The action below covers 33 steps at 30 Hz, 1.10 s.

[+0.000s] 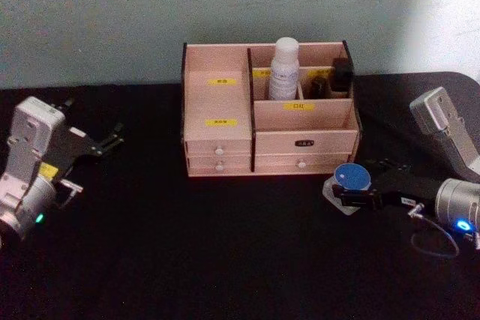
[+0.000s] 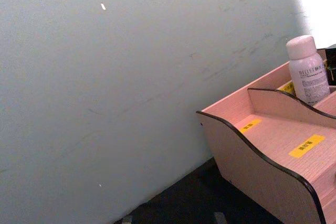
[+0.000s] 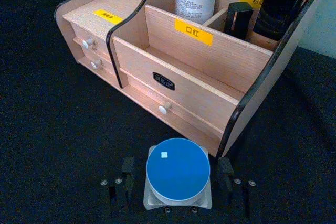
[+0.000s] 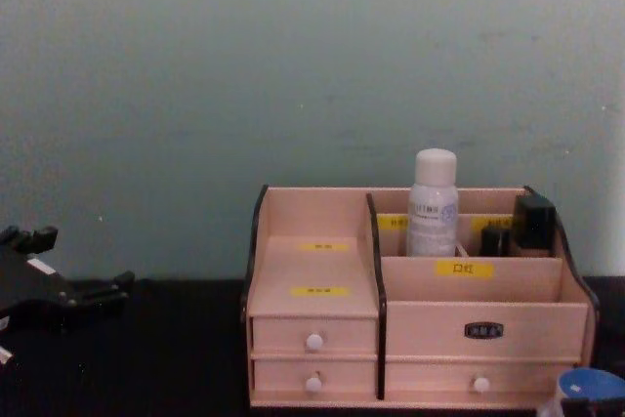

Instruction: Pick up the facial cleanser and watermelon frost from the table and place them into the tiered storage box.

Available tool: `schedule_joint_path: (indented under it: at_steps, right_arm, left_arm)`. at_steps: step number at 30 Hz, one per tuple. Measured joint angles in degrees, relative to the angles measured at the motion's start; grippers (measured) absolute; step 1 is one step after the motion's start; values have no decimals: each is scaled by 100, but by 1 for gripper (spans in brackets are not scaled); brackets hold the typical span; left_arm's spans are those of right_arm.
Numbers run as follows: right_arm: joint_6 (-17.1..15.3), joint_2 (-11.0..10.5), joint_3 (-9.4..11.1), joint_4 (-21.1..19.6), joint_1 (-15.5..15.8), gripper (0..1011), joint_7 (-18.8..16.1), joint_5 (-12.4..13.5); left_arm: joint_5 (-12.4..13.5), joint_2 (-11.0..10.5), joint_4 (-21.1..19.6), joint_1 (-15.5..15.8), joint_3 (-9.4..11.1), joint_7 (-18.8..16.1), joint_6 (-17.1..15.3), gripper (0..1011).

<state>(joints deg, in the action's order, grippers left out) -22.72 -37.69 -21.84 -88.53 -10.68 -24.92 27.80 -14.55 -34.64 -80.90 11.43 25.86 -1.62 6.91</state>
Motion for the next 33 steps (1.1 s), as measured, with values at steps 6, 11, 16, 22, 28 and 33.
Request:
schedule_joint_path:
  at_steps: [6,11,16,22,28,33]
  right_arm:
    - [-25,18,-22,40,-28,1002,3,-3]
    - [-45,35,-24,50,-31,1003,40,-12]
    - [-60,50,-24,55,-29,1002,68,-19]
    - [-64,61,-20,76,-21,1003,82,-29]
    - [-45,63,-15,83,-14,1003,82,-44]
    - [-21,63,-9,83,-9,1003,81,-48]
  left_arm:
    - [0,0,0,0,0,0,0,1001]
    - [0,0,0,0,0,0,0,1001]
    - [0,0,0,0,0,0,0,1001]
    - [0,0,0,0,0,0,0,1001]
    - [0,0,0,0,0,0,0,1001]
    - [0,0,0,0,0,0,0,1001]
